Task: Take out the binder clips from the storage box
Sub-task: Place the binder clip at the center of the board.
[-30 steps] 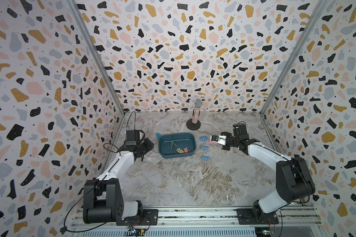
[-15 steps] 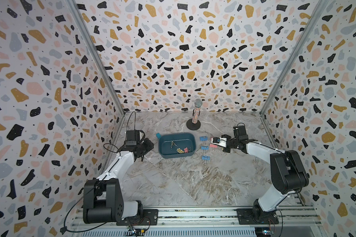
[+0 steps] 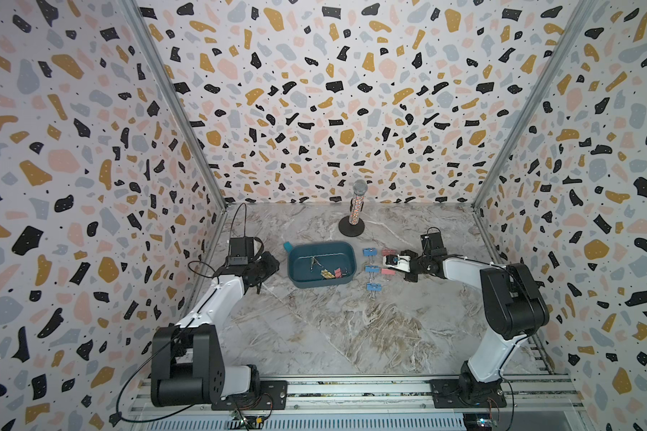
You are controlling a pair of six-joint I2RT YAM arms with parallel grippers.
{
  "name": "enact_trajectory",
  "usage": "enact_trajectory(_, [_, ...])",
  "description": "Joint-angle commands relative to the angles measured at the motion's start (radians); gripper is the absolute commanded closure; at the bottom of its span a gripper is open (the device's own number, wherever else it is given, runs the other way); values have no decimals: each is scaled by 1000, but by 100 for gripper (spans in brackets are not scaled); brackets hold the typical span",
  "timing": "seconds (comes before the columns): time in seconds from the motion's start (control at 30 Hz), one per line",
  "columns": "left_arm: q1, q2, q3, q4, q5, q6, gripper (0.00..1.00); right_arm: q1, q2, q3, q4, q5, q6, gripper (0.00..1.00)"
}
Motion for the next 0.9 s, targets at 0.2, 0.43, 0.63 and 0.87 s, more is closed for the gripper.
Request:
enact_trajectory(0.2, [-3, -10, -6, 30, -2, 0, 69, -19, 15, 35, -3, -14, -19, 100])
enact_trajectory(0.43, [-3, -9, -5, 30, -4, 2, 69, -30, 23, 43, -17, -26, -28, 100])
enact_trajectory(0.63, [-3, -8, -3, 30, -4, 2, 69, -30, 28, 55, -39, -22, -50, 100])
enact_trajectory(0.87, [-3, -10, -6, 29, -2, 2, 69, -31, 26, 58, -91, -24, -62, 100])
